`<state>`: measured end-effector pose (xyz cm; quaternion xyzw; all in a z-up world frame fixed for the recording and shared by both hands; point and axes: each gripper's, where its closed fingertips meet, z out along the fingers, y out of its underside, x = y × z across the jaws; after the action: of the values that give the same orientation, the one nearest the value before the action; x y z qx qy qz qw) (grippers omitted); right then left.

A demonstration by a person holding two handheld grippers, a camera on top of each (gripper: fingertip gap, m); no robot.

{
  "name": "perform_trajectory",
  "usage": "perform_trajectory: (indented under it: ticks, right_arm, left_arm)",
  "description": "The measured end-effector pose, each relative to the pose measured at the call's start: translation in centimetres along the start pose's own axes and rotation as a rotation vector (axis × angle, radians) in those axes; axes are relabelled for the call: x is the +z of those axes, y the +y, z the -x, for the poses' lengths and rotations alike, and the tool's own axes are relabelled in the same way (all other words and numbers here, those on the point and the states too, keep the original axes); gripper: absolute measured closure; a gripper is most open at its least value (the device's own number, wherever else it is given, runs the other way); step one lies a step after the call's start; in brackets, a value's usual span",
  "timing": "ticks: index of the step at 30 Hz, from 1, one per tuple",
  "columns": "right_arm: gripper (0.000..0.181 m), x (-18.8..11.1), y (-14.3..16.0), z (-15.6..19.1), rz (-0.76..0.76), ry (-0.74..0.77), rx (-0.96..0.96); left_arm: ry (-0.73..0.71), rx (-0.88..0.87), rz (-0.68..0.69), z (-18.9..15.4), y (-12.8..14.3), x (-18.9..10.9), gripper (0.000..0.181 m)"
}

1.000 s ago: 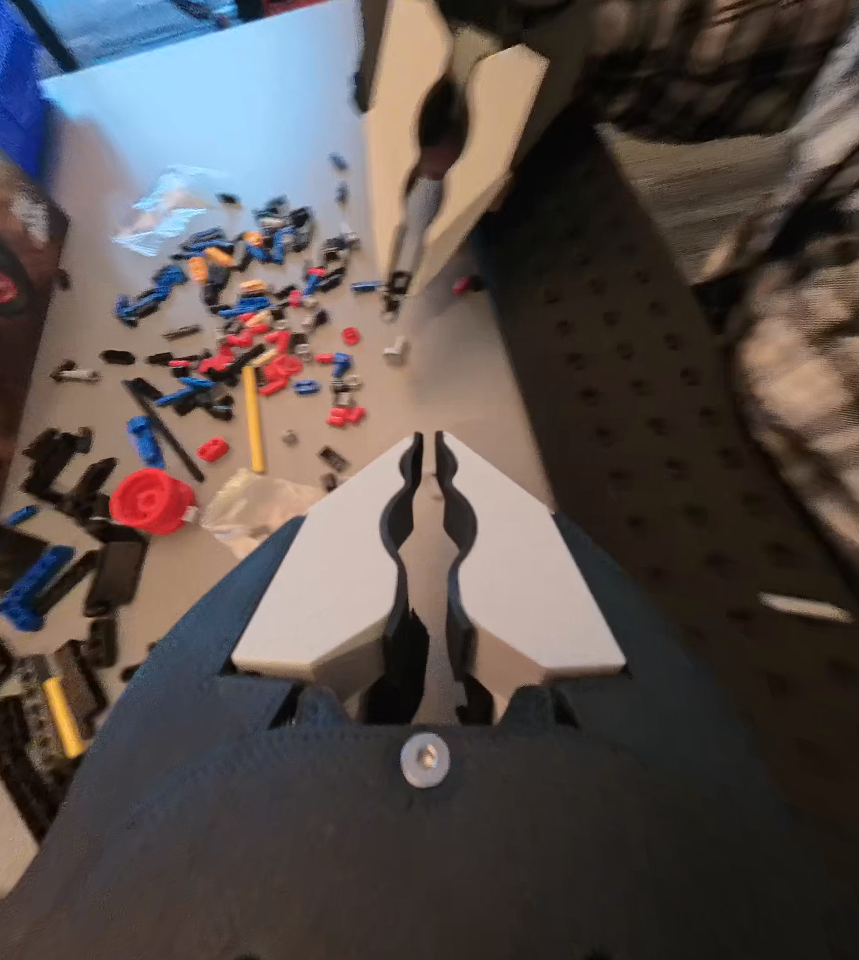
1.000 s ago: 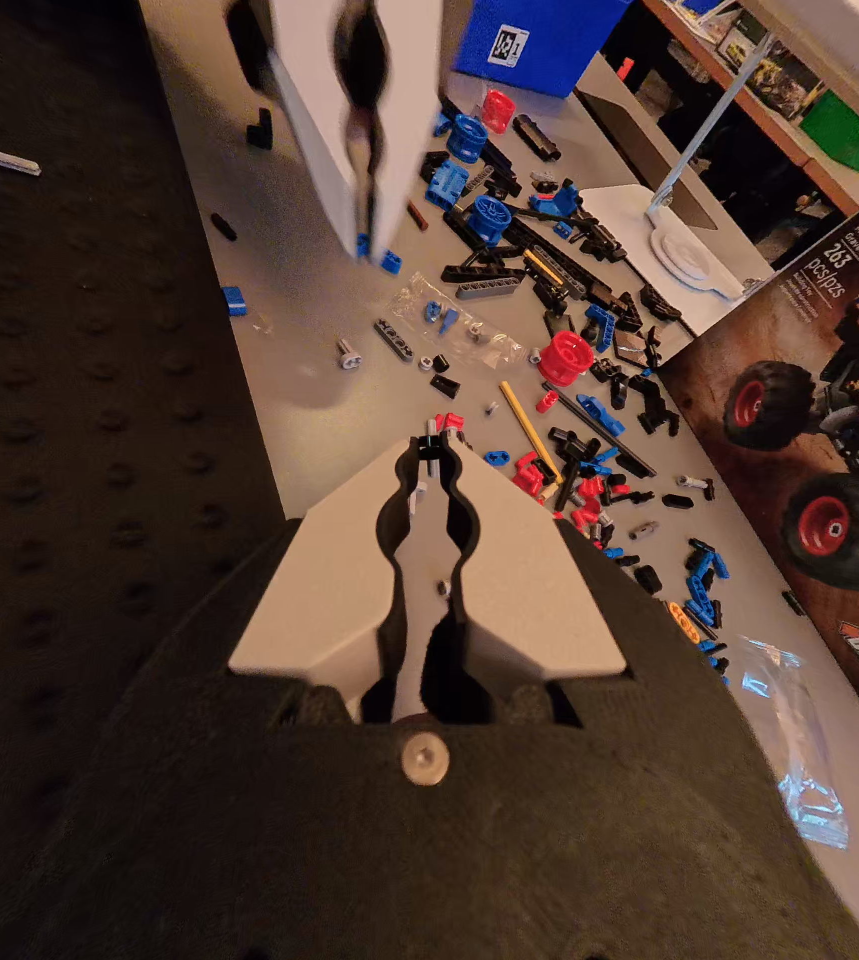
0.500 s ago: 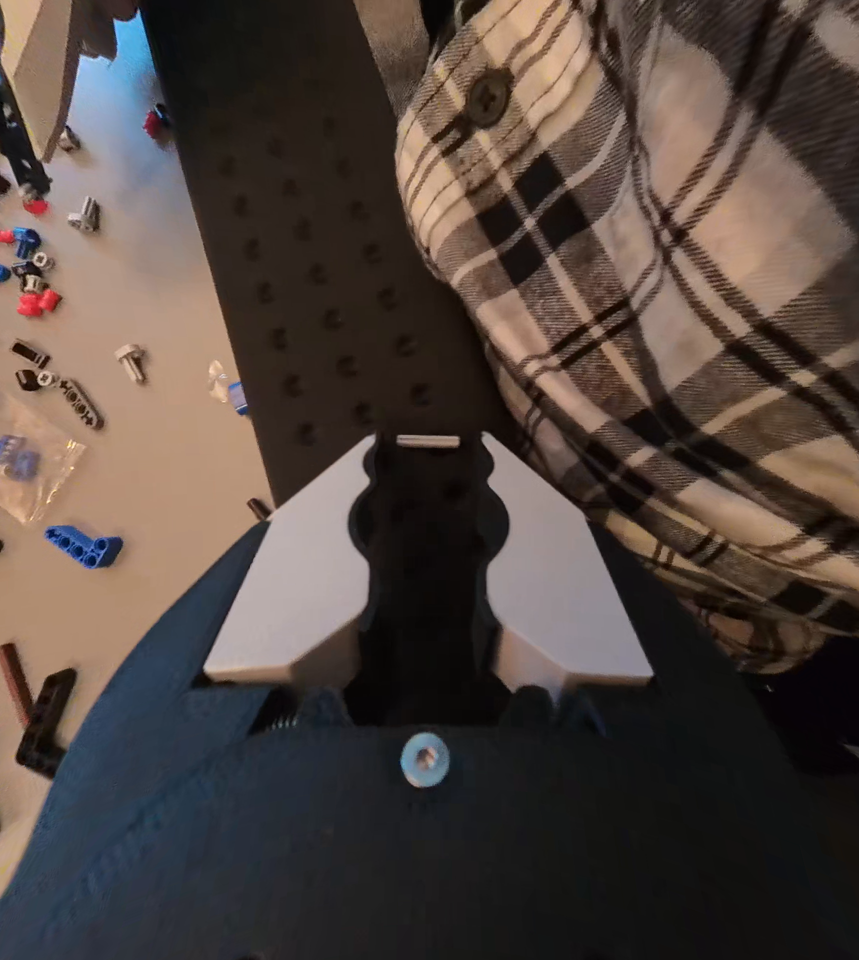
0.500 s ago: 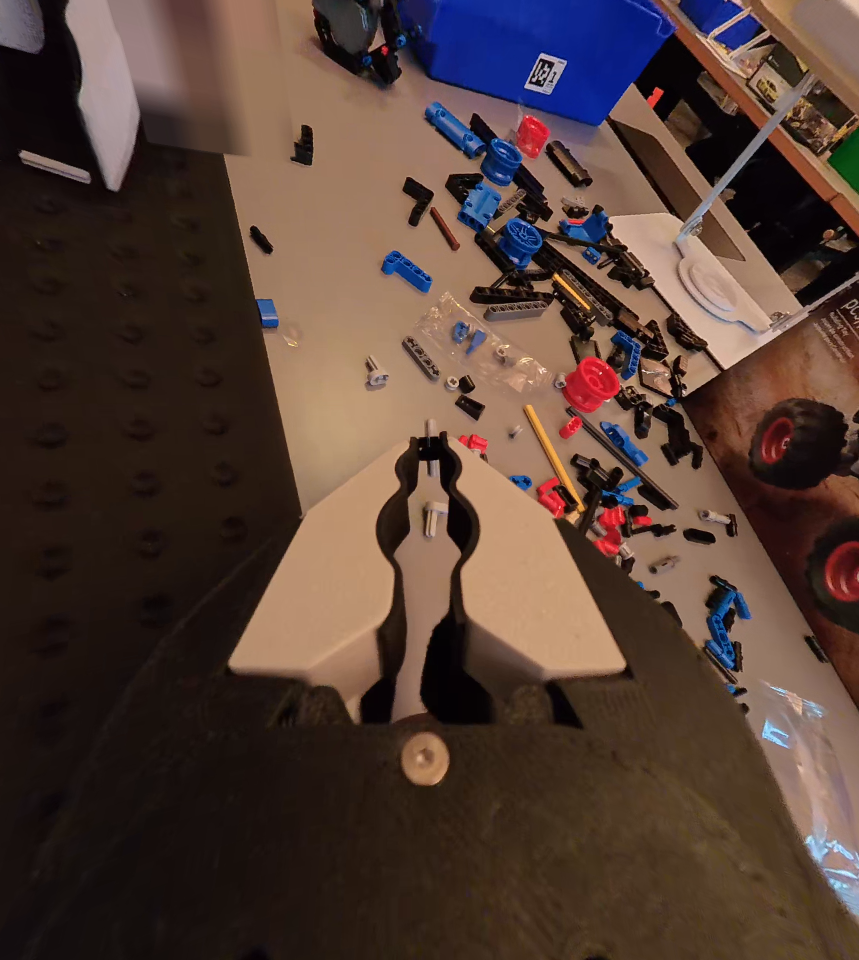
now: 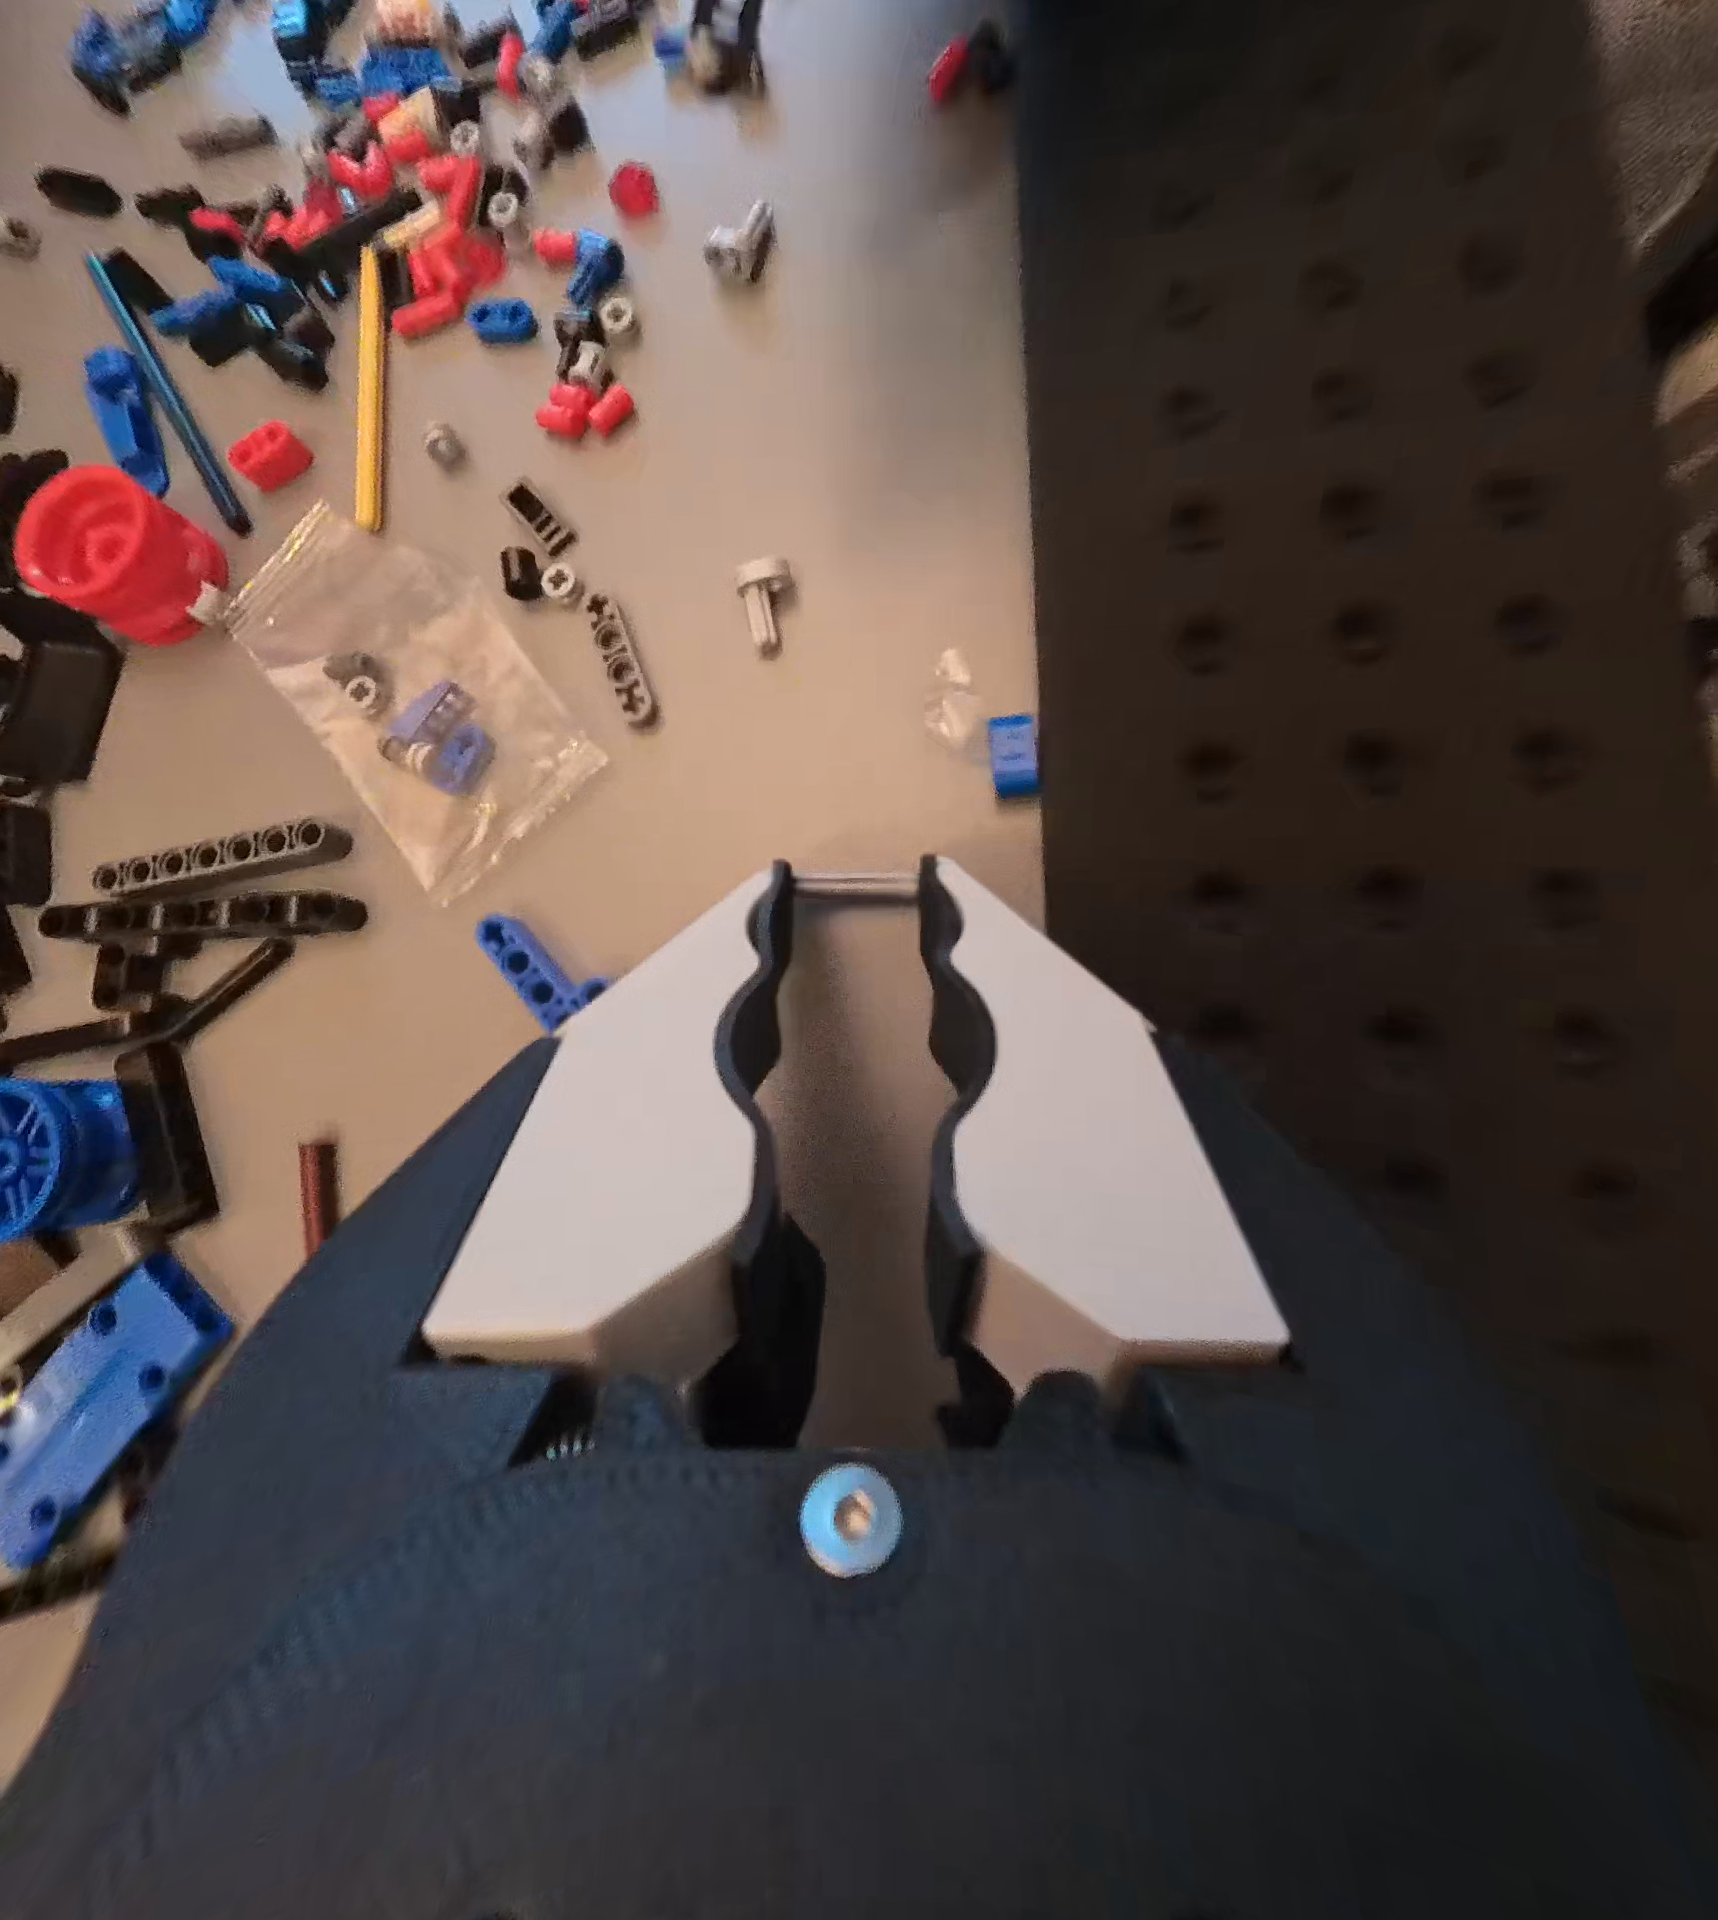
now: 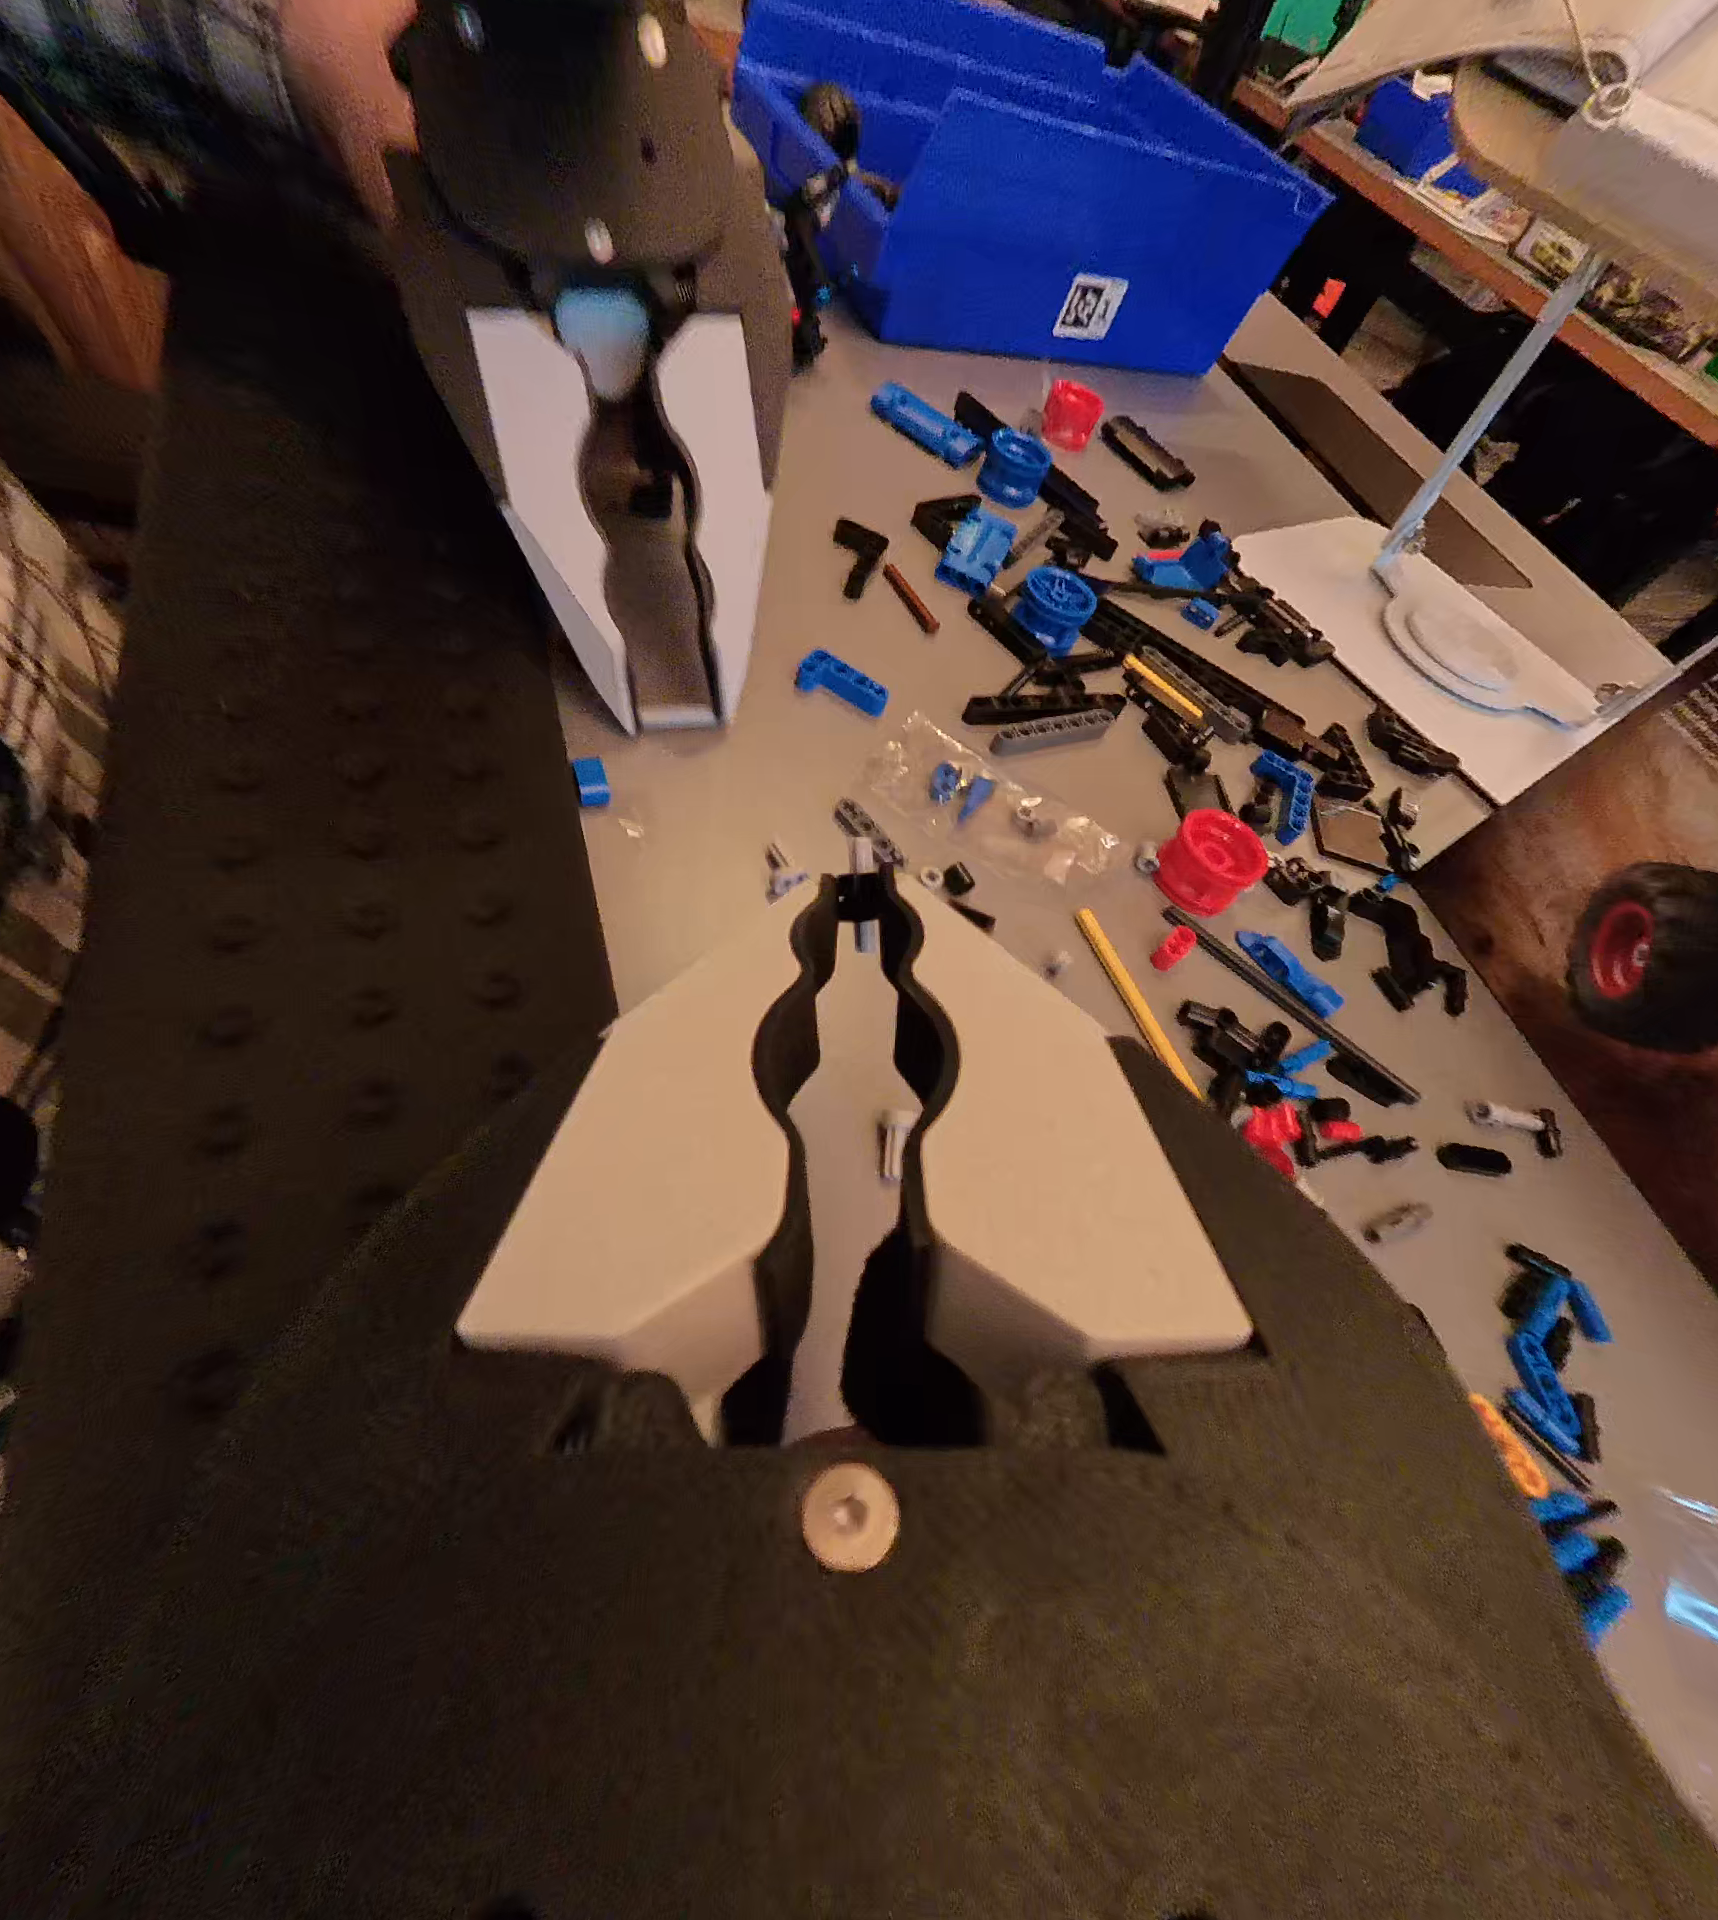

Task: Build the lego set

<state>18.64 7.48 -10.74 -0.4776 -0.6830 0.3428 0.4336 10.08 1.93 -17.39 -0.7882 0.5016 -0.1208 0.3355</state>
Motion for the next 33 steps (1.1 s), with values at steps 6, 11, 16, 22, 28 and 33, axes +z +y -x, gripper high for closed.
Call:
perform_trajectory:
  ticks: [6, 11, 16, 22, 28, 33]
  right_arm:
    - [0.174, -0.1, -1.1, -0.3, -0.073, -0.040, 0.104]
    - [0.174, 1.0, -2.0, 0.4, -0.026, -0.040, 0.010]
    - [0.174, 1.9, -3.2, 0.7, -0.034, -0.057, -0.013]
    - [0.175, 1.9, -3.9, 0.0, -0.016, -0.049, 0.006]
    - [0.174, 2.5, -4.3, 0.3, 0.021, -0.069, -0.018]
    - [0.161, 1.8, -5.4, -0.8, -0.049, -0.070, 0.089]
  left_arm:
    - [-0.067, 0.032, -0.038, 1.7, -2.0, 0.3, 0.138]
    - [-0.150, 0.162, -0.194, 2.1, -7.7, -0.2, 0.148]
    - [-0.233, 0.277, -0.233, 2.6, -9.4, 0.2, 0.181]
    - [-0.201, 0.158, -0.354, 3.1, -10.1, -1.2, 0.170]
    - [-0.182, 0.194, -0.350, 2.7, -10.2, -1.1, 0.174]
    - [-0.120, 0.012, -0.522, 3.9, -11.1, -3.2, 0.176]
